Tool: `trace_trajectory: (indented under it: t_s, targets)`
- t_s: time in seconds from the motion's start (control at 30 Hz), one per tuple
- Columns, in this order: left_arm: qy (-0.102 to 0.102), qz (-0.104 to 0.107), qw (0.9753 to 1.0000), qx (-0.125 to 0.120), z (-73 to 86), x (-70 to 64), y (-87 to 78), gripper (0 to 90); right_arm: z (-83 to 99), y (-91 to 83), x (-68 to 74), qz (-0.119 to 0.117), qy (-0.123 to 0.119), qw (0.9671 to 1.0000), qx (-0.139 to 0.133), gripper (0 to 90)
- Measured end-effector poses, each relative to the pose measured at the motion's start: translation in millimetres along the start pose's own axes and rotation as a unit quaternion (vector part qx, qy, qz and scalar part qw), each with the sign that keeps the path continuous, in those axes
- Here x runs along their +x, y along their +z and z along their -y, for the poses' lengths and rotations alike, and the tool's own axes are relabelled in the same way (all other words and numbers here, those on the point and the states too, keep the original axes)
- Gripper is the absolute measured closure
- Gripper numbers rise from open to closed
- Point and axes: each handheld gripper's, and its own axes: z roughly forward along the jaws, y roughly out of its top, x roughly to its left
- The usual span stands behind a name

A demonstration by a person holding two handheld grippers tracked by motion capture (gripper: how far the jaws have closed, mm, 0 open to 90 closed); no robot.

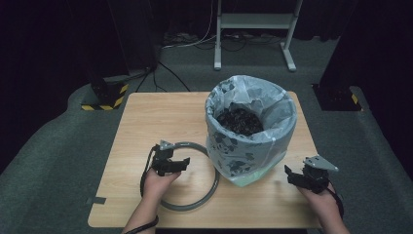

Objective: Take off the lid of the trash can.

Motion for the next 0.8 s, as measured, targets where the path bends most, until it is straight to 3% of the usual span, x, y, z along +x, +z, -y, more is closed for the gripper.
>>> trace_trajectory:
  t_s: [0.1, 0.3, 0.43, 0.5, 0.57, 0.67, 0.7, 0.8]
  targets:
    - [0.019, 0.019, 0.9995, -0.017, -0.4, -1.3, -3.5, 19.5, -3.7, -8.8, -4.1, 0.009, 0.000, 0.9998, -0.018, 15.1]
    - [0.028, 0.035, 0.9977, -0.051, -3.8, -8.3, -6.6, 16.2, -10.7, -21.0, -4.5, 0.011, -0.002, 0.9988, -0.048, 14.1]
    - [0.016, 0.049, 0.9954, -0.081, -7.6, -12.9, -11.6, 15.3, -18.1, -31.0, -3.9, 0.012, 0.007, 0.9957, -0.091, 14.0]
    - [0.016, 0.049, 0.9941, -0.096, -8.6, -13.8, -14.9, 15.1, -24.3, -38.3, -2.3, 0.001, 0.018, 0.9921, -0.124, 13.9]
    - [0.018, 0.050, 0.9929, -0.106, -9.4, -14.8, -18.3, 15.0, -25.8, -39.8, -1.7, -0.001, 0.016, 0.9913, -0.131, 13.4]
    - [0.021, 0.041, 0.9909, -0.127, -9.9, -15.2, -22.7, 14.8, -32.1, -46.8, 3.1, 0.009, 0.005, 0.9876, -0.156, 13.4]
    - [0.020, 0.037, 0.9902, -0.133, -10.3, -15.4, -24.2, 14.3, -36.4, -50.8, 5.8, 0.010, 0.009, 0.9850, -0.172, 13.4]
    - [0.018, 0.024, 0.9867, -0.160, -12.0, -16.4, -29.2, 14.2, -43.5, -56.8, 11.1, 0.010, -0.006, 0.9849, -0.172, 13.3]
